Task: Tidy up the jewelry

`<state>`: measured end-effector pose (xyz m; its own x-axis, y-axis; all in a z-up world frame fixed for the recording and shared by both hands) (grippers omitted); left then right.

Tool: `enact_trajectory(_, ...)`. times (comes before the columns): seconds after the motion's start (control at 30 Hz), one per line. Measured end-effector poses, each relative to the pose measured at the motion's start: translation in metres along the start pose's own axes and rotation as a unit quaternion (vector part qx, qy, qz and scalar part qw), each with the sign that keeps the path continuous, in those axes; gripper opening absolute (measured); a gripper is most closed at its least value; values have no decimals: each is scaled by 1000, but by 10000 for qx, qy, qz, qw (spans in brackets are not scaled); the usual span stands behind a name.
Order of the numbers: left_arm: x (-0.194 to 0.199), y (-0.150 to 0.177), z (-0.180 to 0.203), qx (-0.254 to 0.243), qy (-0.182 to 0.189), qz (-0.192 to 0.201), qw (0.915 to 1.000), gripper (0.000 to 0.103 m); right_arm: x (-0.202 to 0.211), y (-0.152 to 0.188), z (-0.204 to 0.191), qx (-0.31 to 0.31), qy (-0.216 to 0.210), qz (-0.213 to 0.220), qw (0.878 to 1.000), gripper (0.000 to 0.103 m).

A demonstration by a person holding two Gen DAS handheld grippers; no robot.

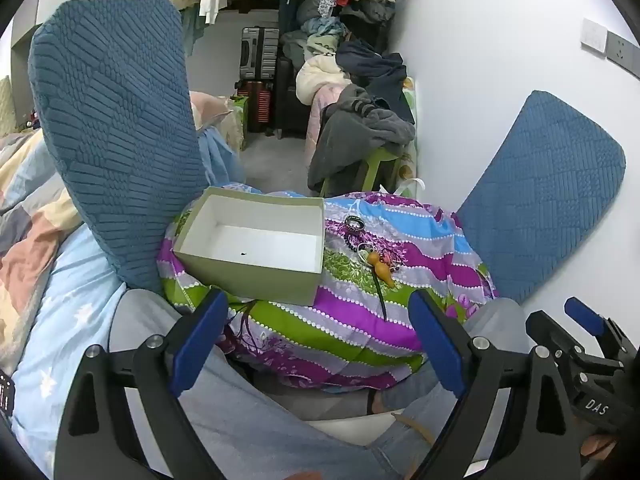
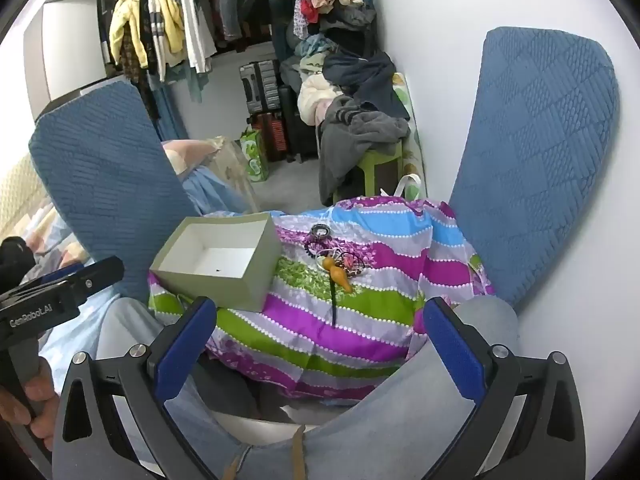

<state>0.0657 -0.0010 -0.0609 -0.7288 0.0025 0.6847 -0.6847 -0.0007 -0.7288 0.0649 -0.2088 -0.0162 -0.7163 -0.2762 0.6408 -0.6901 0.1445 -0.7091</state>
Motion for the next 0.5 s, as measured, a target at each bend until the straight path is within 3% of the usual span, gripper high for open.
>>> enact_trajectory(0.07, 0, -1, 1, -39, 17, -5, 10000, 92, -7, 4, 1, 52, 96, -201, 9997, 103)
enact_trajectory(0.27, 9, -2, -4, 145, 105, 215, 9996, 92, -5, 4, 0, 92, 48, -138, 9999, 103)
enact_trajectory(0.5, 9, 3, -7, 29, 39, 140, 9999, 92, -5, 4, -3, 111, 49, -126, 9998, 103)
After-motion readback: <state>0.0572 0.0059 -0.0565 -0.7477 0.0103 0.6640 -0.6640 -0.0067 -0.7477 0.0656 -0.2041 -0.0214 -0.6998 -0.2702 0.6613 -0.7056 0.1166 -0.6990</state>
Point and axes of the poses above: each gripper's, at about its wrist camera, not at the fingertips, and x roughly against the way its jaws point, z to its right, y to its underside, the point moved 9 cm from there along -x, roughly the way its jaws point, and after that the axes turned 13 degrees about -x, right-handed, at the moved point
